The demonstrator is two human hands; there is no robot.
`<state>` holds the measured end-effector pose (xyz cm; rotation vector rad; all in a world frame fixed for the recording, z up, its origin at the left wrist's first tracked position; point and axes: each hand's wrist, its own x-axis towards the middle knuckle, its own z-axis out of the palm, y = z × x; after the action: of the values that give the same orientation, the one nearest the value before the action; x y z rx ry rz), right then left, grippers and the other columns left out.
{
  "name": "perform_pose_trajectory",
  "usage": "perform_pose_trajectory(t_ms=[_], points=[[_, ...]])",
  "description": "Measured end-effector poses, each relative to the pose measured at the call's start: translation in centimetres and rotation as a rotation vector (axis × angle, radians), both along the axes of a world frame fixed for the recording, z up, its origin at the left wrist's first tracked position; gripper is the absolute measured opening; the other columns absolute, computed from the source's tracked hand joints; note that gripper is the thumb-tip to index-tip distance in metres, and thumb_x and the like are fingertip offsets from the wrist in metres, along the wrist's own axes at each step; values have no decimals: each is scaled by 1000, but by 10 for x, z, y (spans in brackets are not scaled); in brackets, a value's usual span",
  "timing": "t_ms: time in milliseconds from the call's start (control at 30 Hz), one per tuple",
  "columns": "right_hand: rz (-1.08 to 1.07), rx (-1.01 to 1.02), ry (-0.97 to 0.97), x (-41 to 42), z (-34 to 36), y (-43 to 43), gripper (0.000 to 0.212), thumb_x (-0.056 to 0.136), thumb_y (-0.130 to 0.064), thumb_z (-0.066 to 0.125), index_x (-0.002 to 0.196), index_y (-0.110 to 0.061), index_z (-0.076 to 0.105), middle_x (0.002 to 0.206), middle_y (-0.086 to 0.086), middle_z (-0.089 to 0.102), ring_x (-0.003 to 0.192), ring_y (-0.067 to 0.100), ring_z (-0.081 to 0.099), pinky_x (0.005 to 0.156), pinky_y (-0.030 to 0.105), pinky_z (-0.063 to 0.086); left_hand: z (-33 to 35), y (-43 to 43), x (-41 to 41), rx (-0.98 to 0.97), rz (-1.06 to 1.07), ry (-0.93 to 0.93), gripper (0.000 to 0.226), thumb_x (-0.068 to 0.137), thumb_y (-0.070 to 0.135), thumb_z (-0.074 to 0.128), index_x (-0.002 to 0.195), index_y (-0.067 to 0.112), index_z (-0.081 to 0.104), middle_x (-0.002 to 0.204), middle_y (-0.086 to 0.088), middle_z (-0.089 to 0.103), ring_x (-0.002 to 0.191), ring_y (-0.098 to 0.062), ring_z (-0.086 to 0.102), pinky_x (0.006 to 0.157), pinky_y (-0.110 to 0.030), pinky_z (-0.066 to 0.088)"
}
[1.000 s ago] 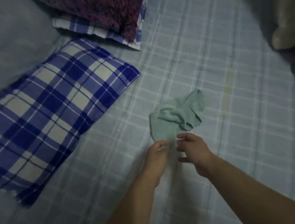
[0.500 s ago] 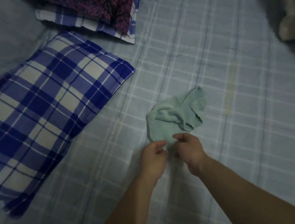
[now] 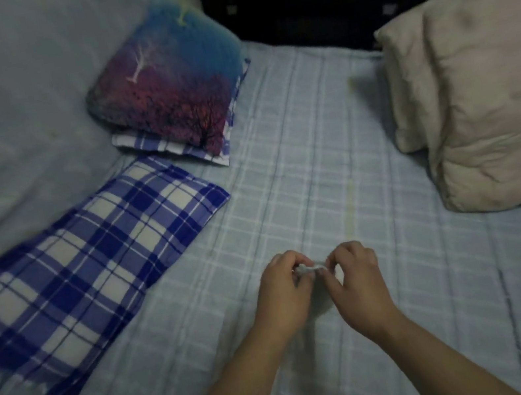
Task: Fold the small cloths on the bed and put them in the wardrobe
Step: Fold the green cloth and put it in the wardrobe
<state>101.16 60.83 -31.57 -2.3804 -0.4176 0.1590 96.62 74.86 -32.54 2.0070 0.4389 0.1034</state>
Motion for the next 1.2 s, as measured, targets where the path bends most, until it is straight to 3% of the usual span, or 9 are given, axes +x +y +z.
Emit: perform_pose_trajectory(t_ms=[100, 267, 400, 567, 633, 700, 800, 967, 1200], points=[[65, -29, -45, -19, 43, -23, 12, 98, -34, 56, 89, -26, 55, 92, -12, 58, 89, 11, 50, 81, 32, 40, 45, -11, -12, 44, -84, -27, 16, 91, 18, 66, 92, 34, 64, 95, 15, 58, 85, 2, 57, 74, -9, 44], [162, -21, -84, -63, 108, -63, 9, 94, -31, 62, 97, -32, 53, 84, -13, 57, 83, 12, 55, 76, 35, 45, 125, -30, -46, 140, -192, -134, 15, 92, 17, 65, 95, 32, 66, 97, 16, 59, 98, -7, 55, 88, -23, 47], [232, -78, -132, -89, 147, -90, 29, 90, -32, 67, 71, -26, 46, 73, -6, 52, 79, 19, 51, 76, 42, 43, 176, -42, -72, 162, -203, -171, 15, 94, 23, 63, 94, 38, 63, 102, 5, 59, 95, -4, 57, 90, -24, 48], [239, -67, -151, -97, 179, -117, 42, 84, -39, 74, 63, -27, 40, 64, -8, 50, 70, 3, 48, 64, 23, 34, 217, -47, -88, 150, -212, -228, 11, 94, 23, 64, 95, 34, 64, 96, 2, 64, 87, -8, 61, 83, -29, 52], [247, -89, -166, -100, 193, -126, 44, 83, -39, 76, 62, -25, 39, 63, -3, 51, 65, 5, 48, 62, 24, 35, 229, -47, -93, 142, -195, -265, 9, 94, 21, 64, 95, 30, 65, 87, 7, 64, 77, 2, 57, 75, -21, 49], [240, -89, -161, -98, 204, -133, 45, 82, -37, 78, 61, -22, 40, 61, 2, 51, 61, 11, 49, 64, 34, 39, 236, -44, -95, 128, -178, -281, 9, 95, 20, 65, 94, 29, 66, 83, 9, 62, 72, 7, 55, 68, -13, 45], [222, -86, -135, -95, 214, -144, 41, 80, -33, 80, 62, -17, 47, 59, -2, 45, 59, 6, 45, 64, 42, 42, 243, -41, -95, 105, -167, -293, 10, 95, 20, 65, 93, 29, 65, 86, 9, 63, 72, 9, 55, 66, -7, 43], [252, -235, -147, -86, 228, -155, 41, 82, -41, 76, 63, -18, 47, 65, 3, 52, 66, 14, 50, 68, 37, 41, 247, -35, -89, 78, -148, -280, 18, 95, 21, 66, 85, 35, 62, 88, 10, 65, 73, 12, 56, 64, -5, 43], [262, -313, -123, -66, 249, -167, 43, 81, -33, 78, 57, -20, 44, 50, -6, 40, 51, 1, 38, 54, 24, 28, 251, -15, -68, 71, -80, -277, 18, 94, 23, 68, 84, 36, 63, 90, 15, 68, 85, 4, 62, 68, -11, 44]])
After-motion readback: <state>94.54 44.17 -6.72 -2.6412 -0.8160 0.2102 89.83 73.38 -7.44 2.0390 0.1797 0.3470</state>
